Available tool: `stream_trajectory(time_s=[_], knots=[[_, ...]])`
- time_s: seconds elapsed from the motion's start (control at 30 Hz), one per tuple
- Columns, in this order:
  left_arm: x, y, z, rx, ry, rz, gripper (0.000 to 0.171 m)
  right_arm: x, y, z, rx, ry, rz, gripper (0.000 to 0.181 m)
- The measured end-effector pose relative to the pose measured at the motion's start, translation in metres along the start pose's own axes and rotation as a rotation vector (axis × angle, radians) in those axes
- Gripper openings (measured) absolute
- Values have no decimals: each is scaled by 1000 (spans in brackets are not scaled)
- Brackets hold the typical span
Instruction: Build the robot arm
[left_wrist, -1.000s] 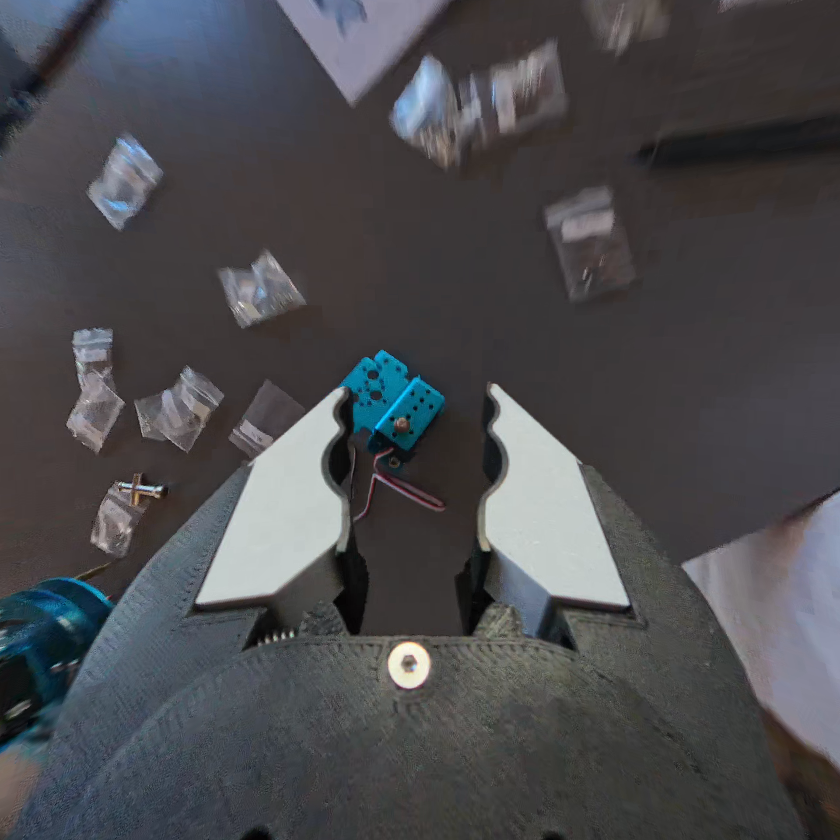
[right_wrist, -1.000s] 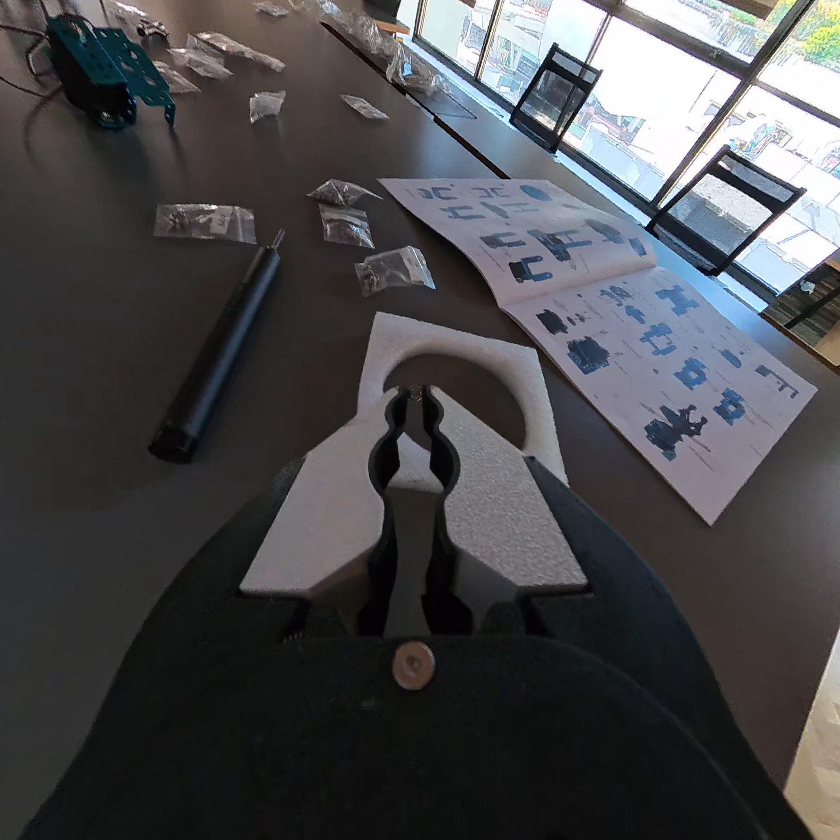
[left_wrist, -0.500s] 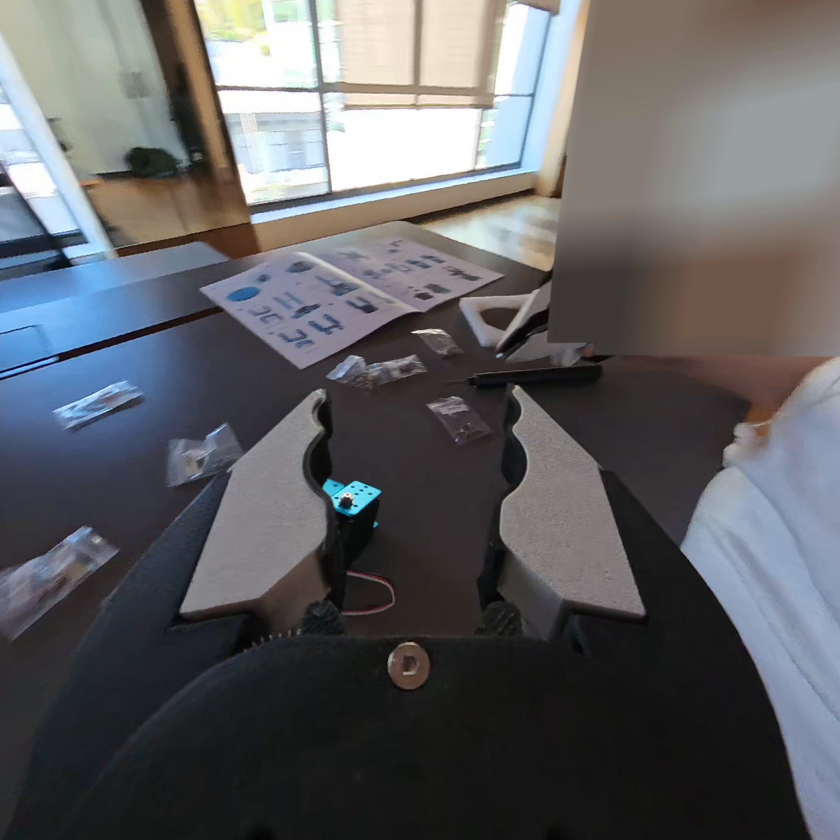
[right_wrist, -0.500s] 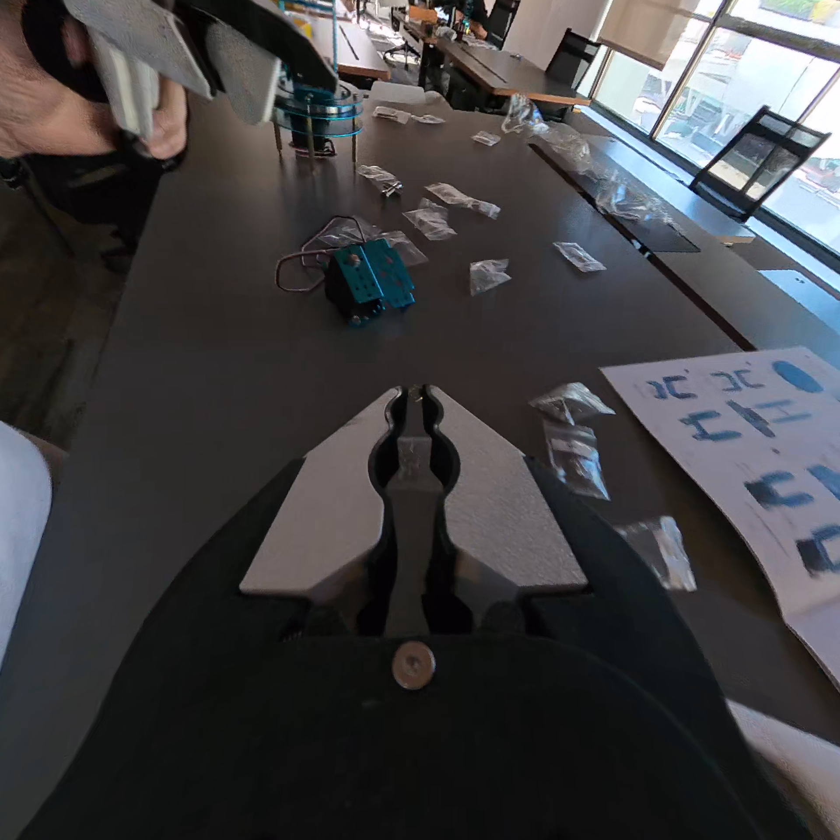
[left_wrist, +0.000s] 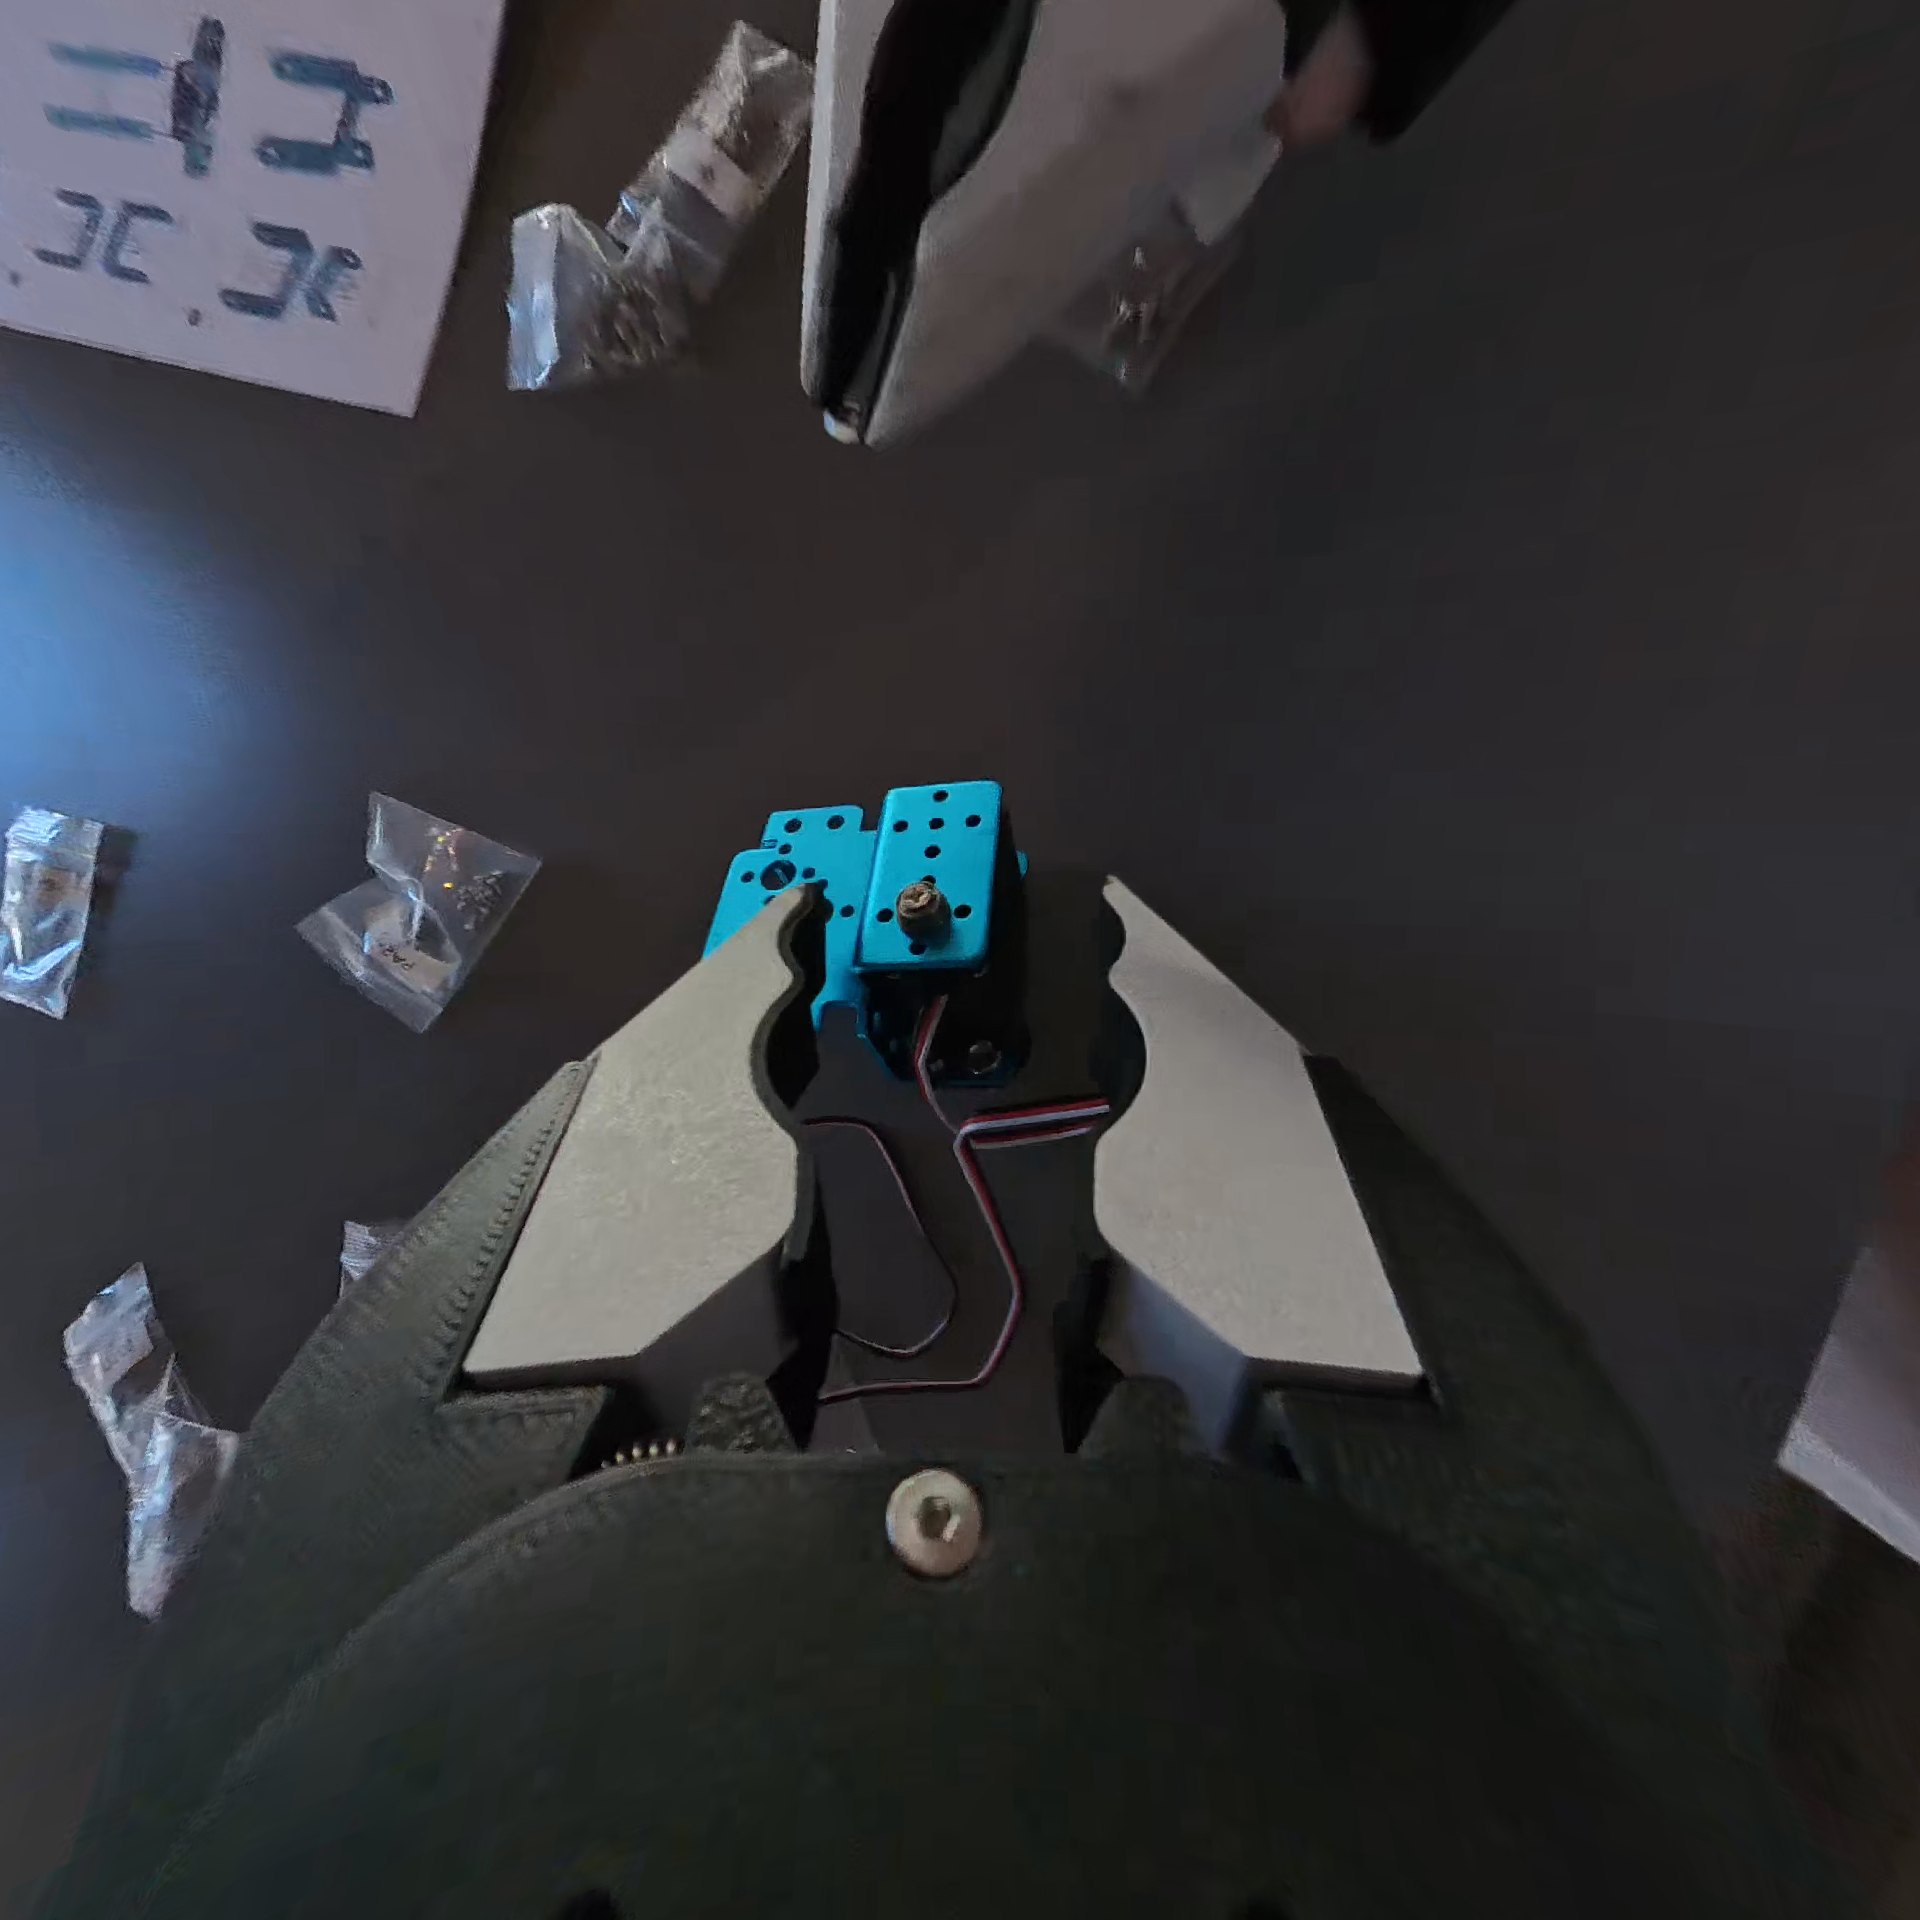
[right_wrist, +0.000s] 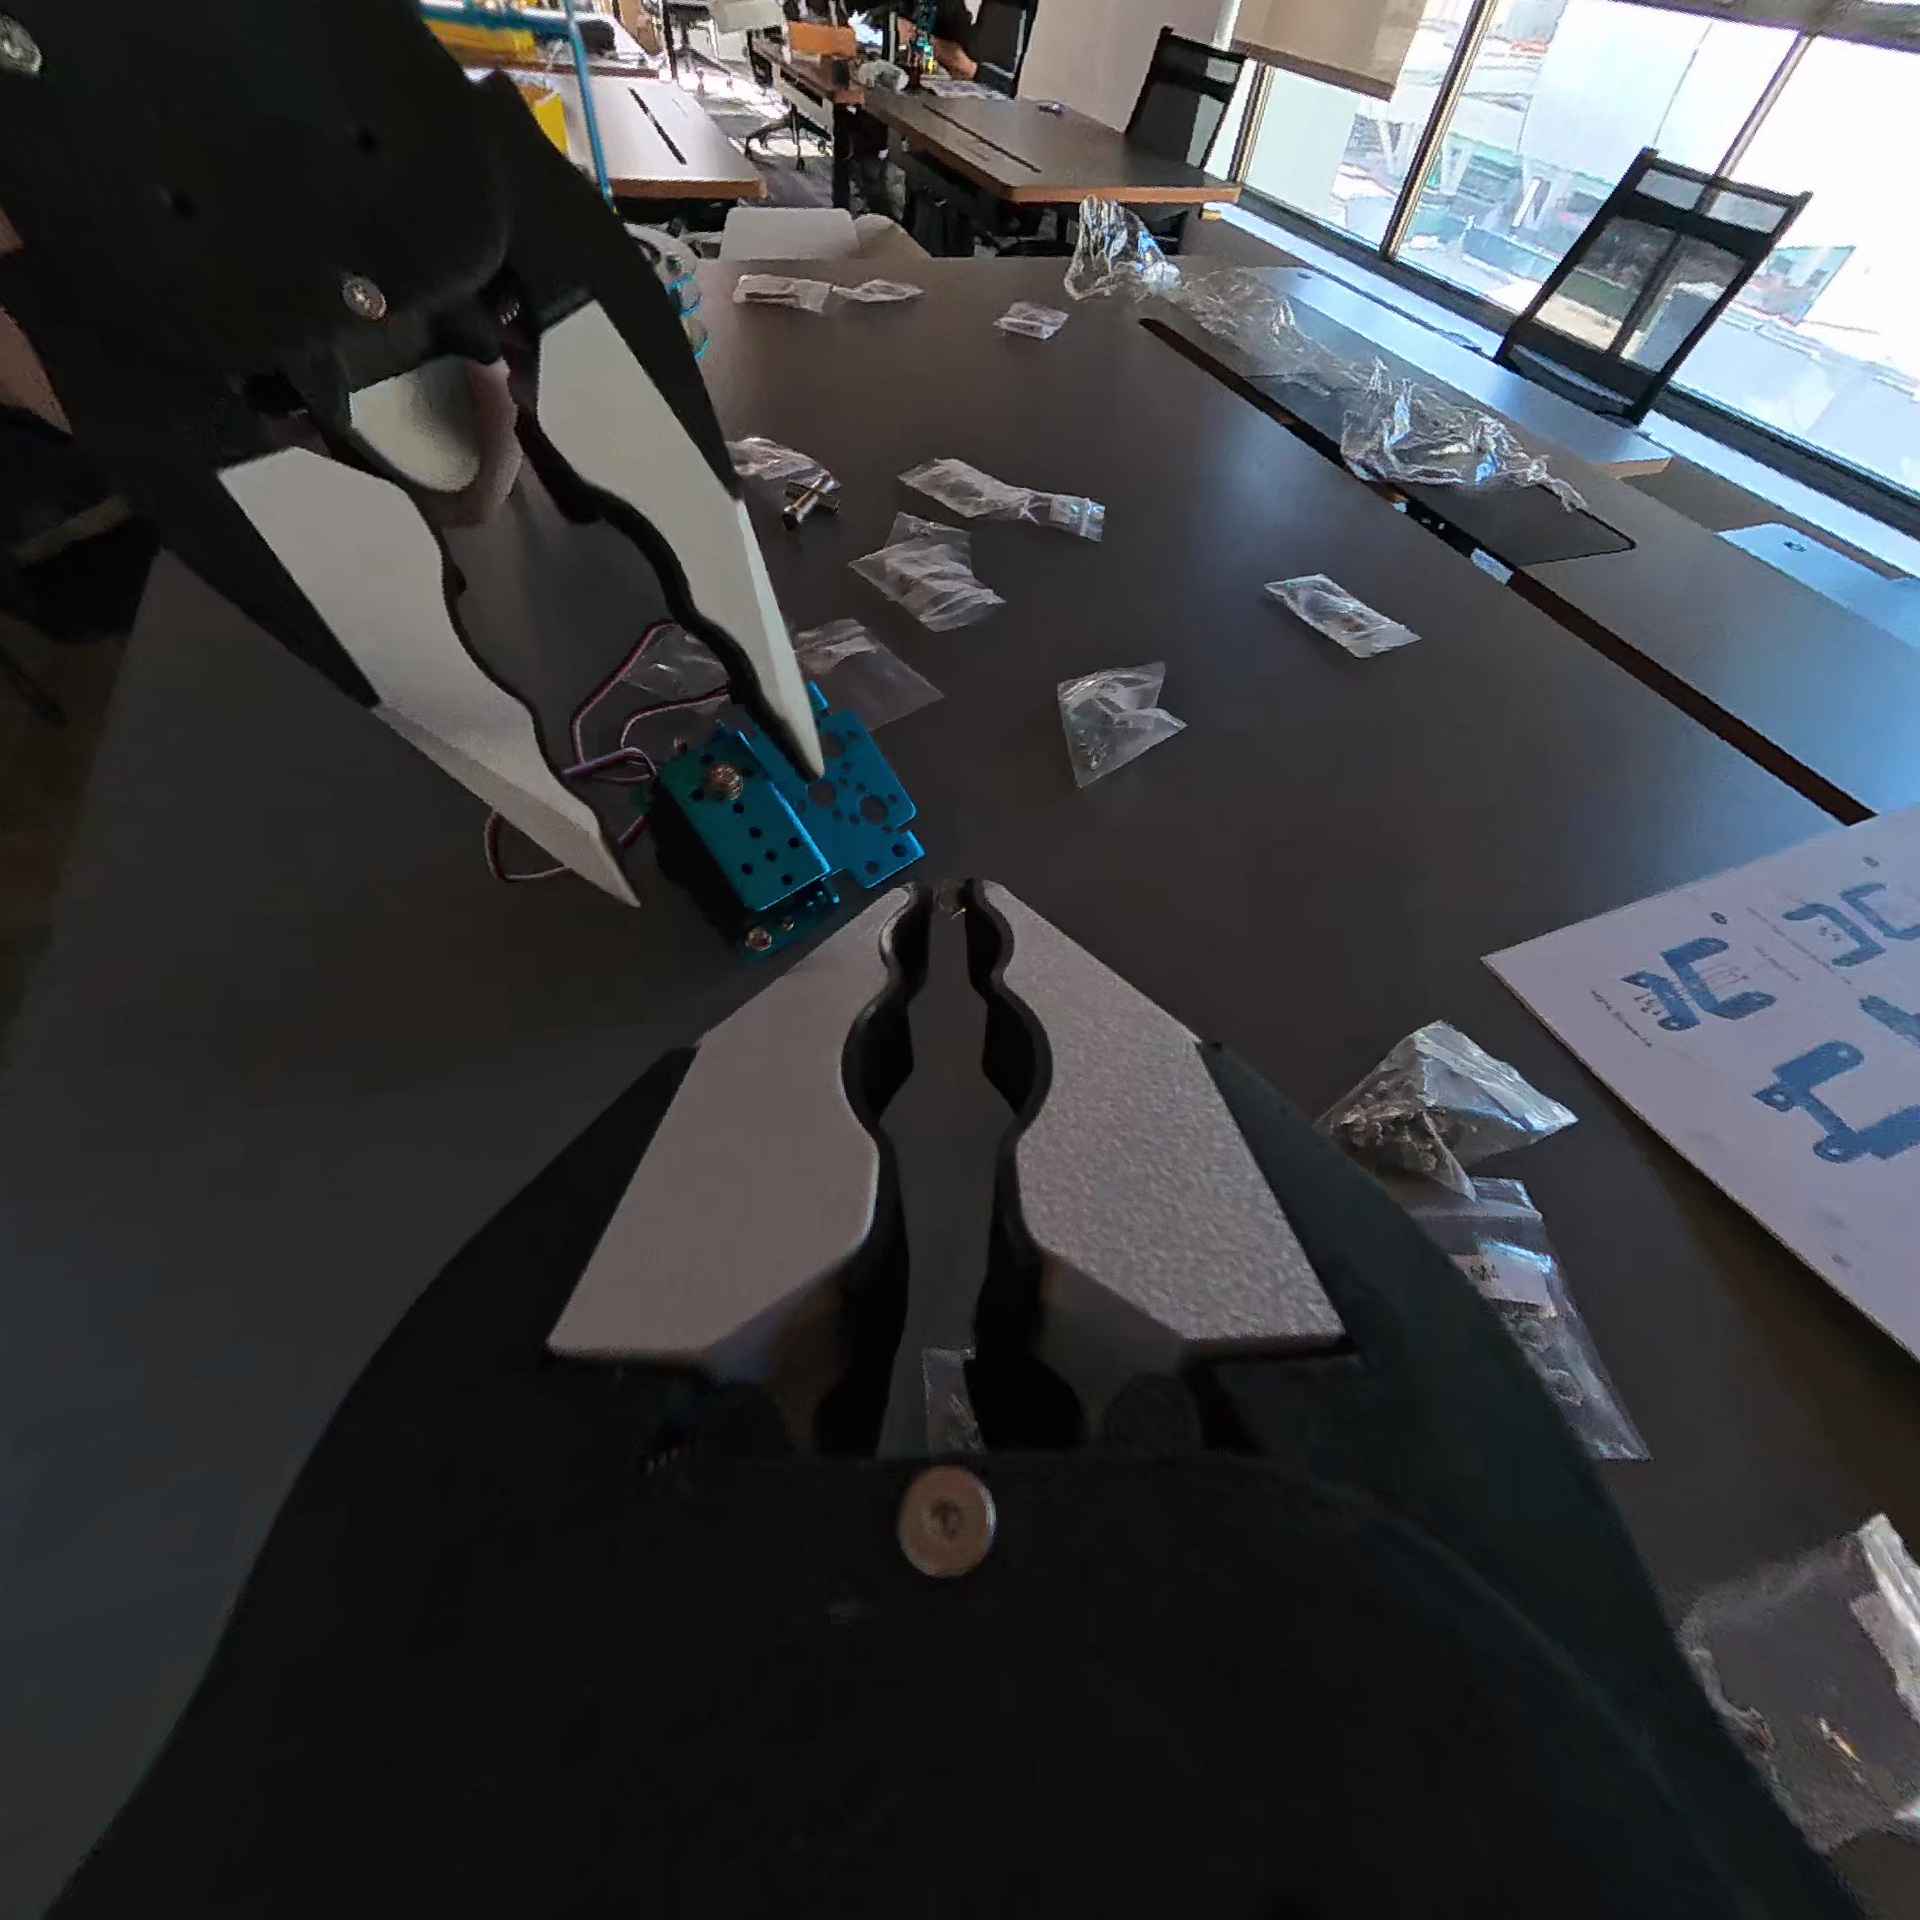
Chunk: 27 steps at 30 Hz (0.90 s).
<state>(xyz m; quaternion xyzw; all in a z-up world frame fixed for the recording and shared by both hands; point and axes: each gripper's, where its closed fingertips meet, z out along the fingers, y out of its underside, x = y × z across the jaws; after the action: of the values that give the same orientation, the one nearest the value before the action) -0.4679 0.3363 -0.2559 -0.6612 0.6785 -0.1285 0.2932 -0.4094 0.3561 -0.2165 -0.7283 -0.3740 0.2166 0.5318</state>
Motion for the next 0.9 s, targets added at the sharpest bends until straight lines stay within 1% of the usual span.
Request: stream_trajectory(time_s=[0.07,0.17,0.23,0.3,0.43,0.5,0.6,0.67,0.73,0.9], knots=[[-1,1,5,-1,2,23,42,1,6,0,-7,7,-5,6],[-2,-2,10,20,20,0,29,-3,14,-2,-25,3,-23,7],[-3,-1,10,20,22,-6,29,-5,16,-4,-35,10,-54,7],[-5,1,8,46,-6,-8,28,-8,18,-4,-54,10,-91,6],[-8,10,-2,187,-67,-70,28,-17,26,-2,-102,5,-198,6],[-5,14,-8,245,-57,-120,28,-21,33,2,-139,3,-251,6],[-3,19,-13,267,-28,-194,28,-28,40,9,-170,-17,-278,6],[-1,22,-15,233,9,-223,28,-32,41,13,-176,-39,-261,6],[1,26,-16,152,47,-229,28,-33,37,16,-161,-43,-251,6],[2,37,-17,-56,45,-120,29,-34,32,13,-140,-45,-236,6]])
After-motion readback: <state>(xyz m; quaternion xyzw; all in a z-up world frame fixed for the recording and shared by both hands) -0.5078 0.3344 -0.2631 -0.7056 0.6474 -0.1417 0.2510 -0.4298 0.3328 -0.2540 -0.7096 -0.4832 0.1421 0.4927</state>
